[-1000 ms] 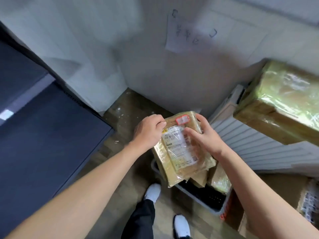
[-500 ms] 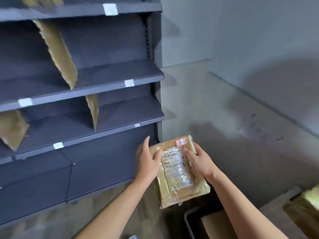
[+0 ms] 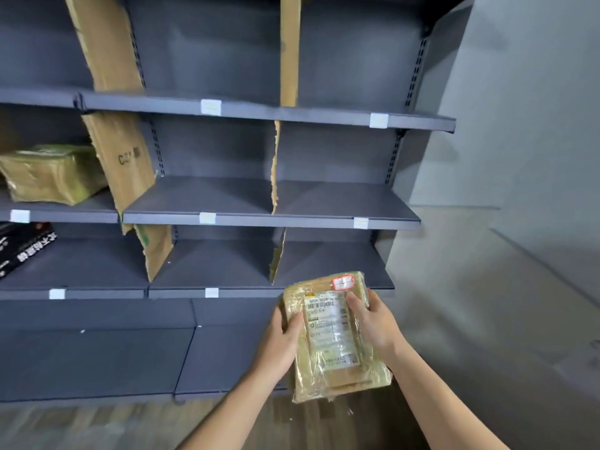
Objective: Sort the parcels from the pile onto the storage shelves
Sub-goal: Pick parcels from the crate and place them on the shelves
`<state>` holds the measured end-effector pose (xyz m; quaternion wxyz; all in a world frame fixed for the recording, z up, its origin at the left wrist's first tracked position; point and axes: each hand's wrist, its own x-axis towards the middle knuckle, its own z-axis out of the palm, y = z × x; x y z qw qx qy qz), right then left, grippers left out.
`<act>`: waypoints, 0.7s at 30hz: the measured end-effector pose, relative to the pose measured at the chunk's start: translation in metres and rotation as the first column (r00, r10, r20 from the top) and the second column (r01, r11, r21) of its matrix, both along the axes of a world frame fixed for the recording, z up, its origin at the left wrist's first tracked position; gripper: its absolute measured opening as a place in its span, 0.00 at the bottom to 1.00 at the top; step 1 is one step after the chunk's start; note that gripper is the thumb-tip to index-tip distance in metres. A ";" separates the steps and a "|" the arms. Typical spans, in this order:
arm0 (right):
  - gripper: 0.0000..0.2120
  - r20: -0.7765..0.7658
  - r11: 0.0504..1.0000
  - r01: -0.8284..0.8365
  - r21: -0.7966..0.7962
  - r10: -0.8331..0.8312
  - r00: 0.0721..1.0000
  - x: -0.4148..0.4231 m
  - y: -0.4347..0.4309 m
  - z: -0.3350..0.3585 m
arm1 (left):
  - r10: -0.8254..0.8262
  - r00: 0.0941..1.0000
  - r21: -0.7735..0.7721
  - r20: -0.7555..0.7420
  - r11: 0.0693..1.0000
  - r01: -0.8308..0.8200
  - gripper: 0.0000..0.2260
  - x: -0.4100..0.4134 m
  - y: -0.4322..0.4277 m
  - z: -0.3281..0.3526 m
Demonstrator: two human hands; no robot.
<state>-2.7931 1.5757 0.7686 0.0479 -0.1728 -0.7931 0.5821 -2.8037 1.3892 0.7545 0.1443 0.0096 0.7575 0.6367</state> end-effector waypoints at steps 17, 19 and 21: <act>0.24 -0.108 0.999 0.015 0.036 -0.011 0.994 -0.097 -0.146 0.040 | 0.004 1.000 0.060 -0.016 0.998 -0.003 0.17 -0.093 -0.152 0.031; 0.22 -0.112 1.000 0.014 0.019 -0.012 0.994 -0.102 -0.157 0.042 | 0.004 1.000 0.050 -0.020 0.999 -0.003 0.17 -0.096 -0.163 0.034; 0.22 -0.102 1.000 0.014 0.019 -0.012 0.995 -0.108 -0.166 0.043 | 0.014 1.000 0.066 -0.001 0.998 -0.014 0.16 -0.100 -0.172 0.035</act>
